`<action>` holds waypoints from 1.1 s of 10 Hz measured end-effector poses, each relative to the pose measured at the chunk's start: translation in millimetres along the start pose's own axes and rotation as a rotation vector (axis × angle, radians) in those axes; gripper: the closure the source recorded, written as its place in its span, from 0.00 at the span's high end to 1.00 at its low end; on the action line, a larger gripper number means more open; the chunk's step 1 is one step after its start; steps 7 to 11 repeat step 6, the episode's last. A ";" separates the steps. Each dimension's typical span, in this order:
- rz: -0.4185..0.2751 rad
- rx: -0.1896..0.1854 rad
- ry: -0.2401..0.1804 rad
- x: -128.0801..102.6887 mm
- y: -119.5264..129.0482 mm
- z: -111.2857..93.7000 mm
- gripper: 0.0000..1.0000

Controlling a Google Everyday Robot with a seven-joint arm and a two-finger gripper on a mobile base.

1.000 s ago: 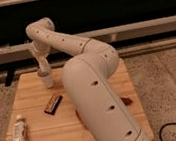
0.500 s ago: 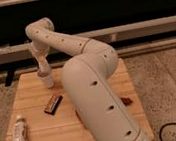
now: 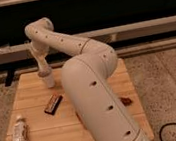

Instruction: Place the white sponge in the ceramic cup

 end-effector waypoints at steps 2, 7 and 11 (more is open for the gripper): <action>-0.003 0.001 -0.003 -1.6 0.7 -0.5 0.57; -0.007 0.001 -0.008 -3.7 2.4 -0.7 0.64; -0.007 0.001 -0.008 -3.7 2.4 -0.7 0.64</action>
